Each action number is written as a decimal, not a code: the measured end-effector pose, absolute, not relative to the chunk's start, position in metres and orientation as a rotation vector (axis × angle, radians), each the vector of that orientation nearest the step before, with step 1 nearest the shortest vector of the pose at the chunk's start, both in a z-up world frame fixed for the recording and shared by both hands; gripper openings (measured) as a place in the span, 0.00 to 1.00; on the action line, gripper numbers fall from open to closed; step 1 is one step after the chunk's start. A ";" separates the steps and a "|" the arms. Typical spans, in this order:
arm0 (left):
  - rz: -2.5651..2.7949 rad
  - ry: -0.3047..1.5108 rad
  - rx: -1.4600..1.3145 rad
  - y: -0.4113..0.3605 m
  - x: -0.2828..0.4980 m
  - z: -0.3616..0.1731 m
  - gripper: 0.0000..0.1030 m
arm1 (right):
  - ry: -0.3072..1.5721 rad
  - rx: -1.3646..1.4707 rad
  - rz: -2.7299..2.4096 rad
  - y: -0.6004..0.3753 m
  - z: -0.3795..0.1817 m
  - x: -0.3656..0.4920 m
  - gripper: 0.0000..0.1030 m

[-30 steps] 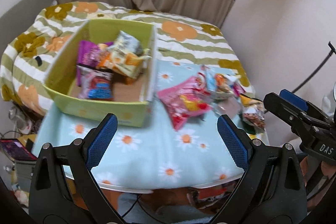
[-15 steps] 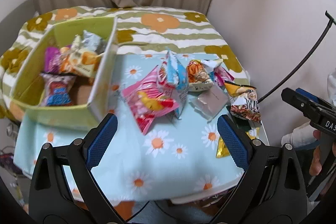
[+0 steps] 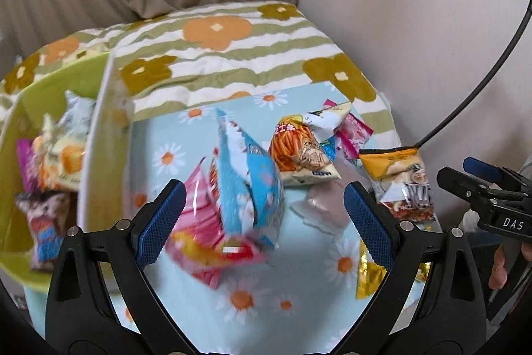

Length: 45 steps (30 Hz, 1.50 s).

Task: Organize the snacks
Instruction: 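Grasp the blue-white stick bag with left tool while right grasps the yellow chip bag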

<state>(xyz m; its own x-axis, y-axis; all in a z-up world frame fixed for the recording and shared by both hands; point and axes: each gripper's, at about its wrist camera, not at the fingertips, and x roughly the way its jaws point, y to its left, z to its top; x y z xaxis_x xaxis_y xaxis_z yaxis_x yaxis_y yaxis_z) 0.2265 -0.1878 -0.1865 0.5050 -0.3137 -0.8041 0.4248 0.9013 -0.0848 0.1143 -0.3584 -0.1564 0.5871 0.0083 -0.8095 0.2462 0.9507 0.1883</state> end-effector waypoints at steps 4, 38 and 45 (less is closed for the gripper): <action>-0.476 0.990 0.141 -0.196 0.251 -0.208 0.93 | 0.972 0.298 -0.164 -0.360 -0.173 0.132 0.87; -0.554 1.069 0.217 -0.218 0.265 -0.252 0.48 | 1.080 0.258 -0.223 -0.359 -0.234 0.161 0.77; -0.546 1.033 0.198 -0.214 0.249 -0.233 0.48 | 1.065 0.220 -0.207 -0.352 -0.231 0.156 0.65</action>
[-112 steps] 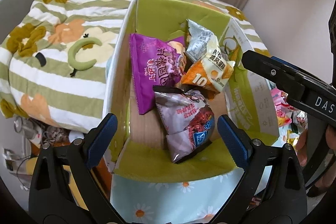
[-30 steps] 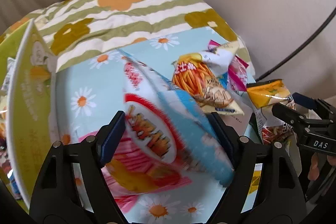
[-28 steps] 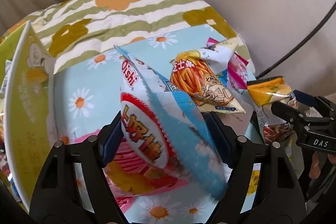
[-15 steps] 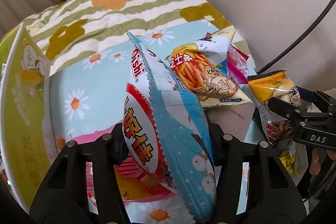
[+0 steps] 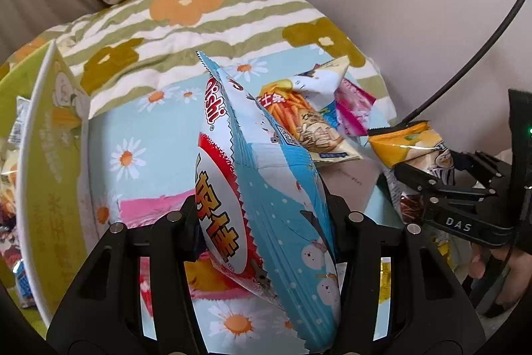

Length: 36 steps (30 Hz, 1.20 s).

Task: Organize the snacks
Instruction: 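Grasp the blue-white stick bag with left tool while right grasps the yellow chip bag, then carry both bags over the green box and open both tools to drop them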

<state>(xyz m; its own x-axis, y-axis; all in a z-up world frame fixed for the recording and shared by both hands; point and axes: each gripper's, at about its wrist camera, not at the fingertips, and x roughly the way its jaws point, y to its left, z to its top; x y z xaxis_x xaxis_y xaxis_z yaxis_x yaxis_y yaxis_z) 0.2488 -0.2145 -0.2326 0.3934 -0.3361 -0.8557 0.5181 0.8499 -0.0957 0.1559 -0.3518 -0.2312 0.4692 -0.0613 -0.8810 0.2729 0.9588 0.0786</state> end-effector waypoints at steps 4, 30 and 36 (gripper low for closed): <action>-0.539 1.015 0.185 -0.211 0.239 -0.220 0.48 | 1.037 0.221 -0.196 -0.350 -0.225 0.149 0.60; -0.319 0.785 -0.034 -0.105 0.141 -0.085 0.48 | 0.770 0.100 0.153 -0.268 -0.085 0.111 0.59; -0.238 0.749 -0.091 -0.051 0.147 -0.061 0.48 | 0.733 0.063 0.270 -0.216 -0.063 0.127 0.59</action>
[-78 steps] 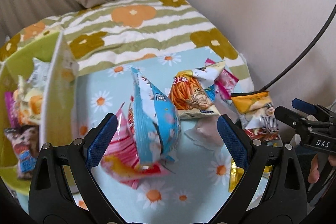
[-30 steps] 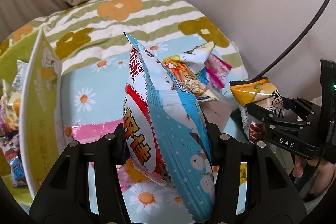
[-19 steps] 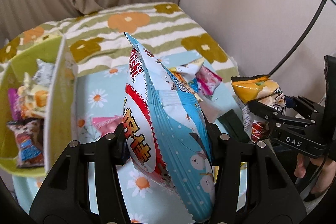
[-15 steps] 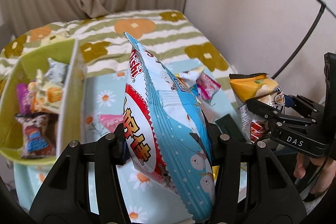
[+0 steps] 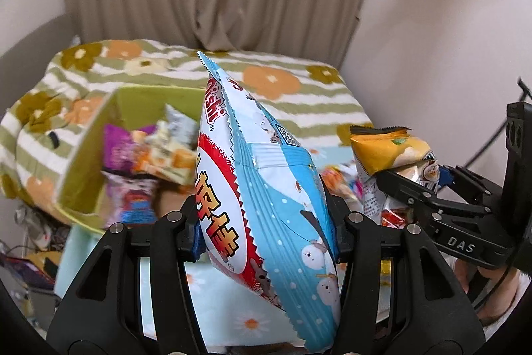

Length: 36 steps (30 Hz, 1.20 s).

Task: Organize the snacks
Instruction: 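Carry both bags over the green box and open both tools to drop them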

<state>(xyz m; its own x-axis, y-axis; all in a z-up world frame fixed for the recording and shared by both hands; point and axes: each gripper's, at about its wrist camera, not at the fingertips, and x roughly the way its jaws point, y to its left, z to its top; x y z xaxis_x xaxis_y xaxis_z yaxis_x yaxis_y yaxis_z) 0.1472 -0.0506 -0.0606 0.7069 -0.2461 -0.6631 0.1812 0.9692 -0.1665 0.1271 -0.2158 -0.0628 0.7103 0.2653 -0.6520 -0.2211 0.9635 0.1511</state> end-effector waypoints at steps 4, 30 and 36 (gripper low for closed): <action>-0.213 0.745 -0.128 -0.011 0.162 -0.053 0.48 | 0.711 0.048 0.312 -0.182 -0.052 0.139 0.59; -0.327 1.037 -0.055 0.083 0.304 -0.156 0.89 | 0.856 0.171 0.152 -0.082 -0.085 0.240 0.59; -0.280 1.018 -0.064 0.112 0.289 -0.153 0.89 | 0.876 0.173 0.150 -0.073 -0.089 0.245 0.59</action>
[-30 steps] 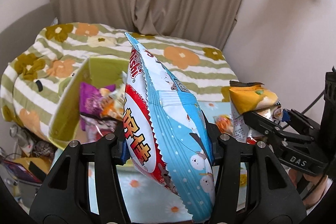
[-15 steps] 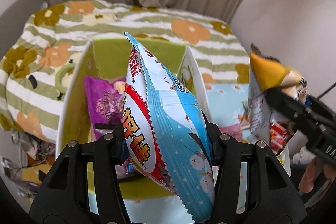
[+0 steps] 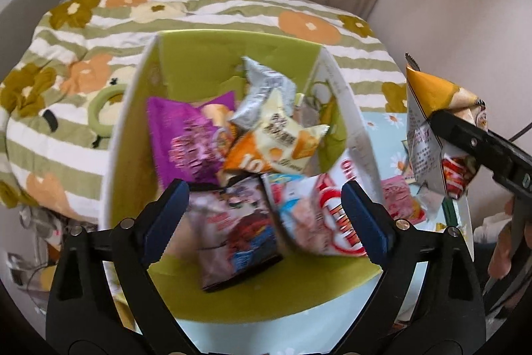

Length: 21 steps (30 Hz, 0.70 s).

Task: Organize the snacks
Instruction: 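Carry both bags over the green box and open both tools to drop them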

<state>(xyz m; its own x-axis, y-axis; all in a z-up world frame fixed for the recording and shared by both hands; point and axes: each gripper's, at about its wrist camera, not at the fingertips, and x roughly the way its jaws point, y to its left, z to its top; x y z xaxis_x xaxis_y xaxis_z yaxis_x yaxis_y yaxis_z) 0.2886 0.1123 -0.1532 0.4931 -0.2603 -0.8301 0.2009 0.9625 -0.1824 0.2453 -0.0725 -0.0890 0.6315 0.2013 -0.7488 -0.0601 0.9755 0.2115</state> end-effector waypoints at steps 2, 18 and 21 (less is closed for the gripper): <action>-0.259 1.010 -0.066 0.124 0.286 -0.150 0.89 | 0.878 0.171 0.163 -0.067 -0.088 0.248 0.59; -0.207 1.016 -0.096 0.180 0.294 -0.156 0.89 | 0.940 0.048 0.314 0.042 -0.095 0.352 0.60; -0.222 1.028 -0.080 0.183 0.299 -0.162 0.89 | 0.961 0.072 0.328 0.055 -0.108 0.368 0.76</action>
<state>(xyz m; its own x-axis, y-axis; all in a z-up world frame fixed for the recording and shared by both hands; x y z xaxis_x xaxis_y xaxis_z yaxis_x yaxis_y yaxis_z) 0.2987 0.1834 -0.1625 0.4959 -0.2205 -0.8399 0.1459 0.9746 -0.1698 0.3680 0.0546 -0.1078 0.5274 0.3055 -0.7928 -0.2424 0.9484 0.2042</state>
